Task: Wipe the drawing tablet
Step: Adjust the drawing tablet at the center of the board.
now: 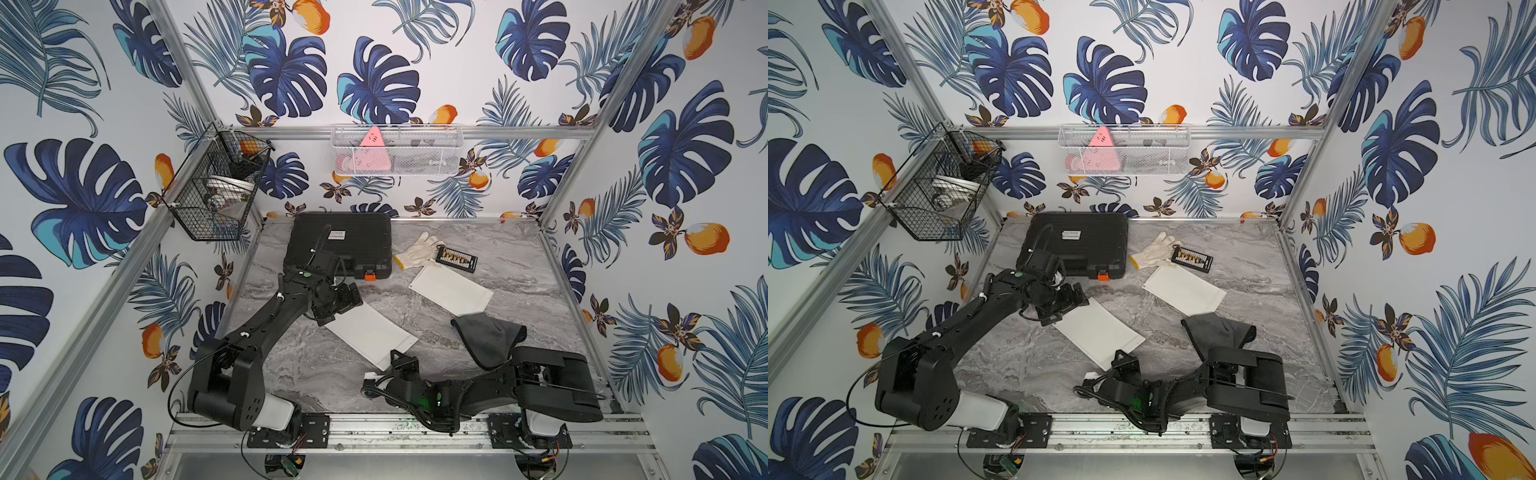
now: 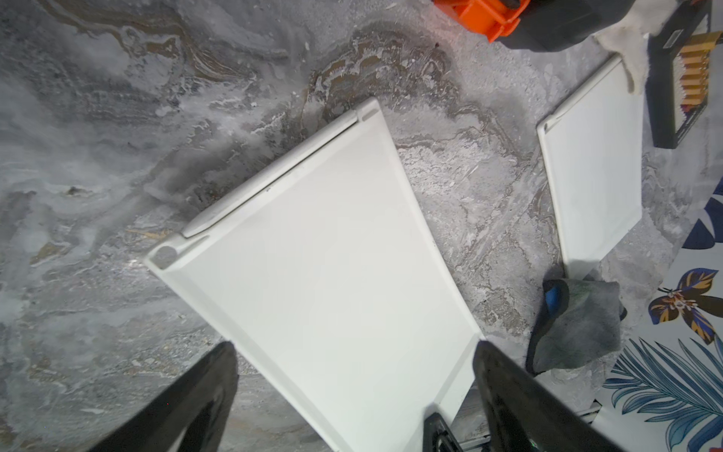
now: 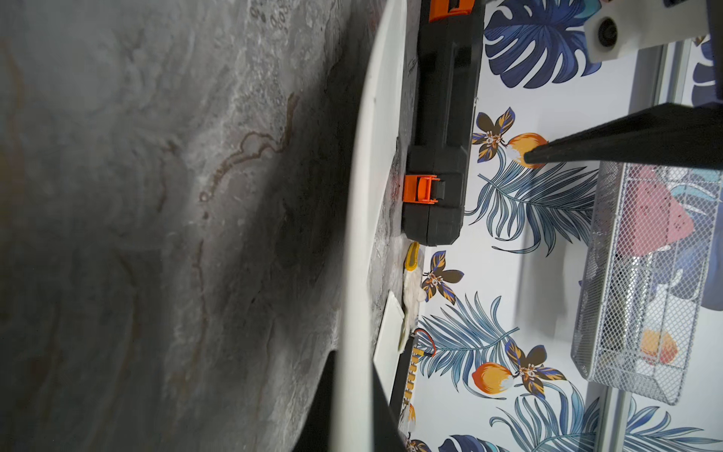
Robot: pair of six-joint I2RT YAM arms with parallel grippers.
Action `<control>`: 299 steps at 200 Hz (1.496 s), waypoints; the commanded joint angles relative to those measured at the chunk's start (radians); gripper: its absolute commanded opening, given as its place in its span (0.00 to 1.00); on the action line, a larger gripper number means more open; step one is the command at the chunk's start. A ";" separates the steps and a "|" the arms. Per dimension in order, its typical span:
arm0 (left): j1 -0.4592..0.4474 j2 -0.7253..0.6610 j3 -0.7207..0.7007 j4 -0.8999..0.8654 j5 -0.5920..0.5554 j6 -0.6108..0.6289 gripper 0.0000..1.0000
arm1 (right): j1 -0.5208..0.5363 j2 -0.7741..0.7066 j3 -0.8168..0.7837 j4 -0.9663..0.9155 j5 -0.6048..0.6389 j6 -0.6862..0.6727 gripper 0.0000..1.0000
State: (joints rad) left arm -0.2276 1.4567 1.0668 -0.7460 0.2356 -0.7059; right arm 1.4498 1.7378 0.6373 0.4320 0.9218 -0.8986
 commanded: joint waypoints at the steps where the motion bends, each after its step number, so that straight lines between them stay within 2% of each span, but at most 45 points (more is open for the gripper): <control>1: 0.006 0.020 -0.007 0.014 -0.003 0.051 0.98 | -0.001 -0.032 -0.011 -0.160 -0.053 0.112 0.23; 28: 0.024 0.055 -0.012 0.048 0.000 0.081 0.99 | -0.001 -0.126 -0.001 -0.339 -0.083 0.257 0.49; 54: 0.037 0.097 0.001 0.092 0.018 0.096 0.99 | 0.004 -0.221 0.017 -0.496 -0.092 0.381 0.55; 67: 0.036 0.118 0.021 0.103 0.017 0.109 0.99 | 0.006 -0.261 0.031 -0.563 -0.084 0.446 0.75; 71: 0.037 0.125 0.028 0.105 0.016 0.114 0.99 | 0.006 -0.269 0.042 -0.587 -0.081 0.478 0.83; 76: 0.036 0.133 0.034 0.110 0.016 0.122 0.99 | 0.004 -0.281 0.061 -0.626 -0.075 0.529 0.98; 79: 0.036 0.139 0.040 0.112 0.017 0.129 0.99 | -0.004 -0.290 0.074 -0.649 -0.072 0.568 1.00; 88: 0.036 0.158 0.052 0.124 0.021 0.152 0.99 | -0.037 -0.312 0.133 -0.764 -0.109 0.723 1.00; 109: 0.036 0.203 0.065 0.152 0.025 0.222 0.99 | -0.147 -0.338 0.260 -0.969 -0.306 1.140 1.00; 131: 0.049 0.241 0.074 0.166 0.030 0.305 0.99 | -0.294 -0.350 0.283 -1.027 -0.562 1.482 1.00; 146: 0.060 0.263 0.071 0.180 0.059 0.342 0.99 | -0.425 -0.353 0.273 -1.024 -0.770 1.635 1.00; 182: 0.065 0.300 0.048 0.213 0.090 0.360 0.99 | -0.658 -0.337 0.236 -0.986 -1.099 1.893 1.00; 211: 0.064 0.308 0.017 0.214 0.081 0.367 0.99 | -0.703 -0.281 0.173 -0.827 -1.286 2.098 1.00; 268: 0.064 0.293 -0.050 0.216 0.072 0.355 0.99 | -0.701 -0.132 0.139 -0.598 -1.379 2.289 1.00; 299: 0.064 0.262 -0.103 0.204 0.079 0.318 0.99 | -0.712 -0.051 0.198 -0.620 -1.364 2.253 0.99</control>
State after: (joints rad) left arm -0.1642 1.7313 1.0122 -0.4763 0.3107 -0.3641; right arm 0.7456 1.6341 0.8017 -0.1928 -0.4816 1.3468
